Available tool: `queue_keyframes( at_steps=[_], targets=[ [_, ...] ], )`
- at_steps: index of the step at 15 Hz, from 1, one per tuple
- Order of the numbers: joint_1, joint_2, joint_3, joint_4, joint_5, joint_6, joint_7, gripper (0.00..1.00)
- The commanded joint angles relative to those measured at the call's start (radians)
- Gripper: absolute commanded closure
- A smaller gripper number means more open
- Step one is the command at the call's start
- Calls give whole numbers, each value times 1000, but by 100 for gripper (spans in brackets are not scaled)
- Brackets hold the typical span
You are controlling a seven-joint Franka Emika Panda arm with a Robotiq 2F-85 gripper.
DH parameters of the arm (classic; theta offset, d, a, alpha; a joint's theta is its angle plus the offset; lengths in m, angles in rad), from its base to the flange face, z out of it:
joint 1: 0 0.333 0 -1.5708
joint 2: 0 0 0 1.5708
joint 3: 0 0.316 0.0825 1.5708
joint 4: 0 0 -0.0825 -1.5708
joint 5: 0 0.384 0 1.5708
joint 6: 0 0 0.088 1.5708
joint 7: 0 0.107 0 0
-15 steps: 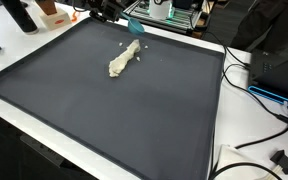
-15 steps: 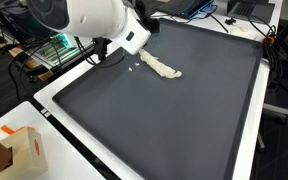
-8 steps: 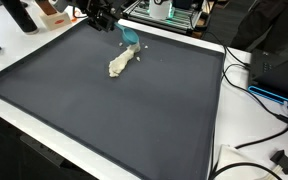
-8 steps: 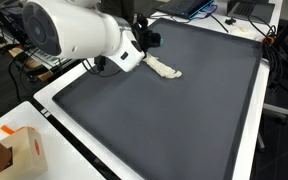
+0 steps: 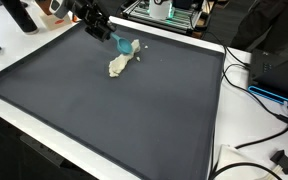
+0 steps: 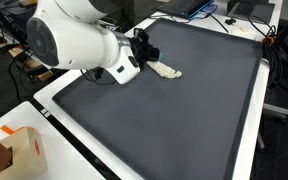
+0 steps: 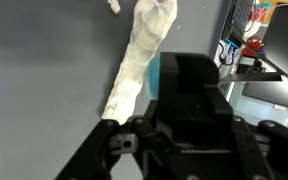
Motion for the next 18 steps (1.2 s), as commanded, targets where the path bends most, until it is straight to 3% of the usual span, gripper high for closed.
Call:
queue_keyframes(
  at_steps=[1,14,18],
  targets=[
    [-4,11,12,-14,21,63,19,75],
    [-17,82,11,-23,58,126,15,75],
    [-26,91,-3,-43,81,137,72,75]
  ],
)
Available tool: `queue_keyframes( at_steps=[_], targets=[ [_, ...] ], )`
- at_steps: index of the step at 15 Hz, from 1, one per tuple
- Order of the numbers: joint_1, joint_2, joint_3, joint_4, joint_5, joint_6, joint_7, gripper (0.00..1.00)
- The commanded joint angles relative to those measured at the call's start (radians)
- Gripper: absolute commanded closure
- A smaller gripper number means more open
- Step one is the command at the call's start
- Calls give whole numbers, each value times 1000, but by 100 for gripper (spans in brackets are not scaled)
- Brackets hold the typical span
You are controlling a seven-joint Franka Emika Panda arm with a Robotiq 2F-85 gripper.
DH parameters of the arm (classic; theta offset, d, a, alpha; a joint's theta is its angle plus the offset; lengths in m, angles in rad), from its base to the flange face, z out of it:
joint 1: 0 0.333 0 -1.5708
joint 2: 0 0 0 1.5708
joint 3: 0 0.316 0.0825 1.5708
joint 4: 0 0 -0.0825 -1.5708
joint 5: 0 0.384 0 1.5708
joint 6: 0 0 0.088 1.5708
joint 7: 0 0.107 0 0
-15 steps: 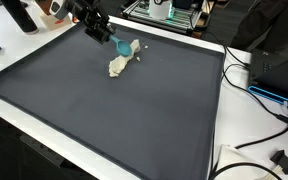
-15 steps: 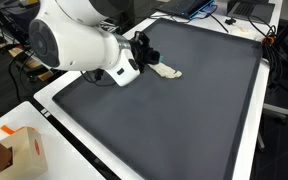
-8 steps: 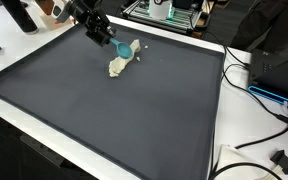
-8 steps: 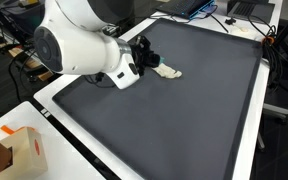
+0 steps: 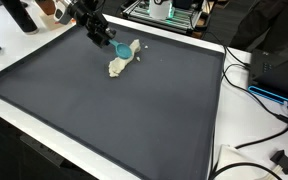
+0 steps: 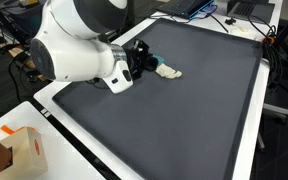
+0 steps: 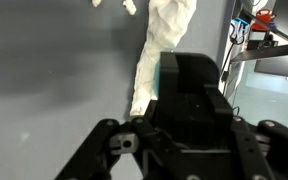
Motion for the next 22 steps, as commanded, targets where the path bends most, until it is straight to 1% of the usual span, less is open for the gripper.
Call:
queue_keyframes(
  at_steps=[1,7,16,18,22],
  targets=[
    [2,39,-14,-28,12,88,27,75],
    [34,48,-20,4,-108,107,42,75],
    [69,62,16,71,-235,133,55,75],
    [64,65,23,77,-235,129,64,75],
    [33,71,24,64,-167,101,141,75]
  ],
)
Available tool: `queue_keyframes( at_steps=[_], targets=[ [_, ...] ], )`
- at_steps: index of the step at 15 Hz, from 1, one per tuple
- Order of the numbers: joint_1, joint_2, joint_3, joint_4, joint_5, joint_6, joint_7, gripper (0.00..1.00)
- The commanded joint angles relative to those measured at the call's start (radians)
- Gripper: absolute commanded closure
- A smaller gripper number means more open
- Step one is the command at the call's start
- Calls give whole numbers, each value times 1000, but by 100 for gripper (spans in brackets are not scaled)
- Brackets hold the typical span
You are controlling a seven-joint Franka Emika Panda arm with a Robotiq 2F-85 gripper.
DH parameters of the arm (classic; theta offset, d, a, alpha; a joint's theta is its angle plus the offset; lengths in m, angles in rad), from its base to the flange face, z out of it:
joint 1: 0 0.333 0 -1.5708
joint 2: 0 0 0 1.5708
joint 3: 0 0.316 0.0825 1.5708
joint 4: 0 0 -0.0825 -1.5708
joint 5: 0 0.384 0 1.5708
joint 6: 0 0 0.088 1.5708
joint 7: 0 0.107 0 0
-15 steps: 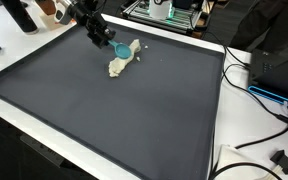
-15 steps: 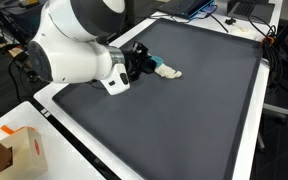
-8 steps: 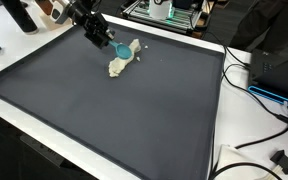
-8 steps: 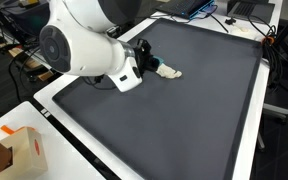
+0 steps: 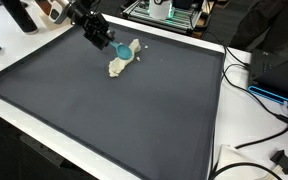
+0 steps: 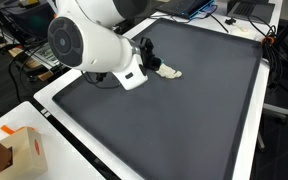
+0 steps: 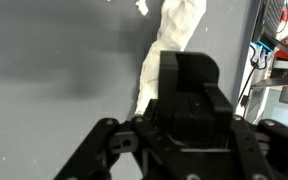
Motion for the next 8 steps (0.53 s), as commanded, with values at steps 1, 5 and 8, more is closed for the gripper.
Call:
queue_keyframes(
  at_steps=[1,5,8],
  targets=[
    [-17,64,4,-21,14,68,65,75],
    [-31,73,1,-31,63,50,135,75],
    [-25,79,-4,-24,37,48,149,75]
  ],
)
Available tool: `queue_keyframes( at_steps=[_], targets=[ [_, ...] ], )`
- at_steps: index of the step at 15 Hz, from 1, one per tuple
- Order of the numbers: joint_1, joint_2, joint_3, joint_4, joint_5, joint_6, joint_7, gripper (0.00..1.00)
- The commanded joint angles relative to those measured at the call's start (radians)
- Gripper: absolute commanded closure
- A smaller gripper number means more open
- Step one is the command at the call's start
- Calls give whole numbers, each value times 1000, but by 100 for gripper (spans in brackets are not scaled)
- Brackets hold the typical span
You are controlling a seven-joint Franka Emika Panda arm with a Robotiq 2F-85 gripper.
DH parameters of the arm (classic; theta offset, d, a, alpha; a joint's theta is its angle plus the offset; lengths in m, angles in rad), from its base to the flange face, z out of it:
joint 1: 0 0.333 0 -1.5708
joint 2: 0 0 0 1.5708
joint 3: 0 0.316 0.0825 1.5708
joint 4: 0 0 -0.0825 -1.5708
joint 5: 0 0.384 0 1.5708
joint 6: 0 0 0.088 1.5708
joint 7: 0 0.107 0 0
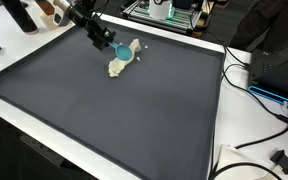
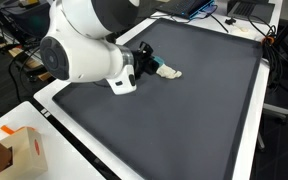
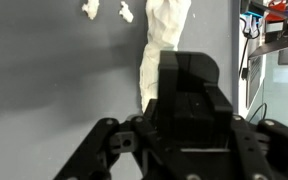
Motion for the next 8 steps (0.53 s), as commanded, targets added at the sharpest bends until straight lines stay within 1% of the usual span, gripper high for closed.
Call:
queue_keyframes(
  at_steps=[1,3,8],
  targets=[
    [19,57,-7,-1,-62,79,16,75],
    [28,57,-10,8,-104,84,15,75],
    [31,52,-2,20,-145,87,-2,75]
  ],
)
